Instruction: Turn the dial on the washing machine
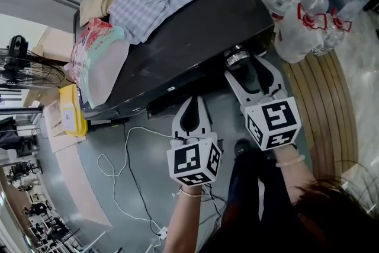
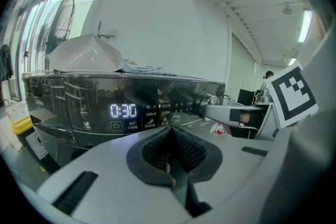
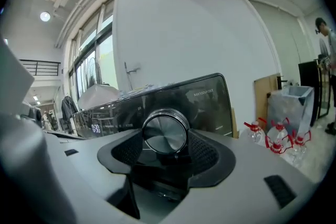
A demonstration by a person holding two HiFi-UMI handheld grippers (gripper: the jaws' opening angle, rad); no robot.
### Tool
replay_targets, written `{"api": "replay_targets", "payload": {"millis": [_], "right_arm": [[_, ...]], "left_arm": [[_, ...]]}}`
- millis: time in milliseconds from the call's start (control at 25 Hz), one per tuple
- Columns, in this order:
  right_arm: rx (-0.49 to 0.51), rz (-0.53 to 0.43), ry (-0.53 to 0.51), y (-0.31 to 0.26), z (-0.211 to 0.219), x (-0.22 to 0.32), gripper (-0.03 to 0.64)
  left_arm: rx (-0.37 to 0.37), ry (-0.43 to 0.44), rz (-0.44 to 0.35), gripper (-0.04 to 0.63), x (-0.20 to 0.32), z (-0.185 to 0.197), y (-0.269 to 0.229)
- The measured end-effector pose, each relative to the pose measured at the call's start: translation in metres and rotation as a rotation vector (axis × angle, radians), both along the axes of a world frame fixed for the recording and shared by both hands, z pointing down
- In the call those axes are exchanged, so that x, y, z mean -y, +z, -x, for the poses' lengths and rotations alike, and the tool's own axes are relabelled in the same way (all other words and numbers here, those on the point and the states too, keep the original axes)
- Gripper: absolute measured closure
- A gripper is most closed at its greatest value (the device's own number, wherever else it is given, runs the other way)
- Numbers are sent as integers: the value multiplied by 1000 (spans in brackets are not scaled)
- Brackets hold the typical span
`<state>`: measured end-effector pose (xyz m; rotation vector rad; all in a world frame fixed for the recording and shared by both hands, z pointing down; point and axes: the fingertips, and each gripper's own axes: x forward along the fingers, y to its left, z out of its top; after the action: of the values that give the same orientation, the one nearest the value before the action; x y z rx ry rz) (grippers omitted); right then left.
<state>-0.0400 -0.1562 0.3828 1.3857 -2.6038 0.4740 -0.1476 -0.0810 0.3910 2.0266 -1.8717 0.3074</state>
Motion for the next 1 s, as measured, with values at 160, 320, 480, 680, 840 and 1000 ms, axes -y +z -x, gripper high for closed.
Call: {"api": "replay_targets", "payload": {"millis": [160,320,480,680,840,1000], "right_arm": [[-86,-47,-19,-1,1,-1,324],[-281,-128,-60,-1,6,-4,313],[-329,-151,-61,-1,6,-3,330],[-191,-75,-30,1,3,-3,325],[33,48,11,4,-1,-1,325],[32,38,8,2,-1,-1,324]], "left_arm": [[-3,-1,4,578,-2,-1,3],[-5,-3,11,578,-5,-2,5],[-9,-7,15,578,-6,-2,7],[-13,-6,14,578,-7,-4,8],[-11,-11,17,578,-7,-4,9],[-11,-14,17,578,-7,-4,9]]}}
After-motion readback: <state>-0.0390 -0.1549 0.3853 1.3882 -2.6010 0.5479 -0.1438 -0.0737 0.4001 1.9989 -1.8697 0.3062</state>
